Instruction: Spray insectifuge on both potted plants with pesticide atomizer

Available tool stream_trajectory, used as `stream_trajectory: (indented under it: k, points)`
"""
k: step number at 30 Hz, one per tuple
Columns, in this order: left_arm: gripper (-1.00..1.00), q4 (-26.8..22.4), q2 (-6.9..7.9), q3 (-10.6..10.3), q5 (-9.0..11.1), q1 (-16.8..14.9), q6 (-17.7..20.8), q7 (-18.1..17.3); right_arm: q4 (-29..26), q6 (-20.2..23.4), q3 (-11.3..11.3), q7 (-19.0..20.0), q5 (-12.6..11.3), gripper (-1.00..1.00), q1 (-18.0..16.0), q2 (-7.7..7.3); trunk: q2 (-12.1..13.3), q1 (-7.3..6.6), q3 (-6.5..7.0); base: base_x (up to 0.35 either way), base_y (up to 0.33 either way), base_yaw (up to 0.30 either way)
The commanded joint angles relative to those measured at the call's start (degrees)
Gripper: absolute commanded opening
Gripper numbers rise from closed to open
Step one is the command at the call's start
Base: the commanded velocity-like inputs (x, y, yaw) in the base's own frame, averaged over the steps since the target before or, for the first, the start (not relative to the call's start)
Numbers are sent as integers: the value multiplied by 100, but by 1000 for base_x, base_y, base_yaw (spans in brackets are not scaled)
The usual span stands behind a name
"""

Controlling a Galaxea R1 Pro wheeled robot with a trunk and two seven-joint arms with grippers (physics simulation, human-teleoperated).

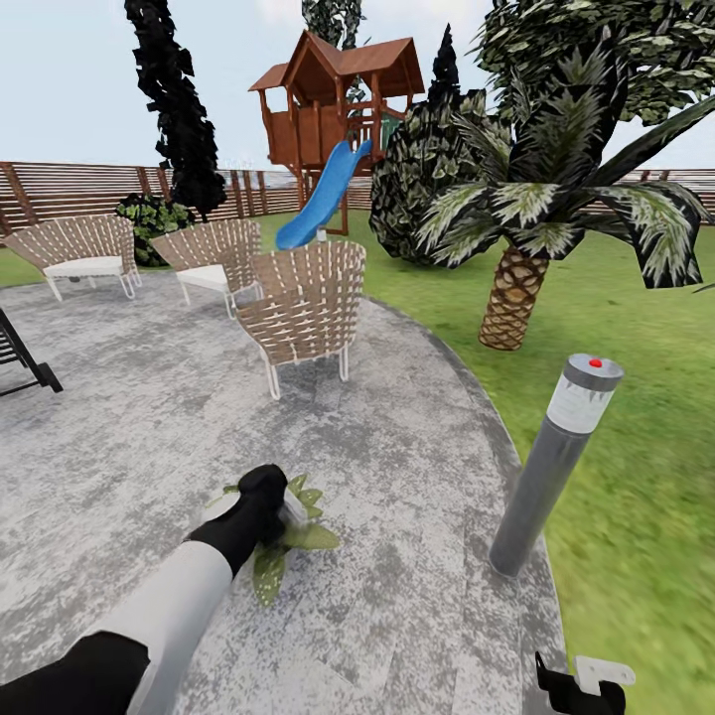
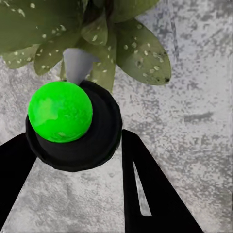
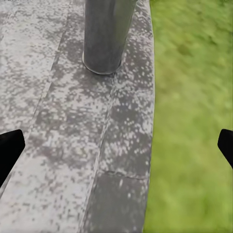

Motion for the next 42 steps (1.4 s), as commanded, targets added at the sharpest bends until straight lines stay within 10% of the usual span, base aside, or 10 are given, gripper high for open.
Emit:
stream_trajectory:
  k: [1,7,11,15,26,31,37,42]
  points:
    - [-100,-1,-1,-28,-76,-41,22,-78,7,-20,-40,-12,60,100,-5,0,-2,-1,-5,0,0,0]
    - [-100,5,20,-226,-483,-193,13,-635,7,-19,-40,-12,60,100,-6,0,-2,-1,-5,0,0,0]
    - [-100,7,43,-380,-1455,-146,-14,-1860,7,-19,-40,-12,60,100,-4,0,-2,-1,-5,0,0,0]
    - [-100,5,44,-371,-1993,-115,-20,-2196,7,-19,-40,-12,60,100,-4,0,-2,-1,-5,0,0,0]
    - [-100,-7,-27,-349,-2011,-172,-16,-2254,7,-20,-40,-12,60,100,-4,0,-2,-1,-5,152,0,0]
    - [-100,-73,-113,-371,-2200,-667,-42,-3214,8,-20,-40,-12,60,100,-5,0,-2,-1,-5,24,0,0]
    - [-100,-16,-137,-380,-2256,-783,-52,-3357,9,-19,-40,-12,60,100,-4,0,-2,-1,-5,0,0,0]
    - [-100,10,-125,-930,-2249,-746,-54,-3646,8,-19,-40,-12,60,100,-5,0,-2,-1,-5,0,0,0]
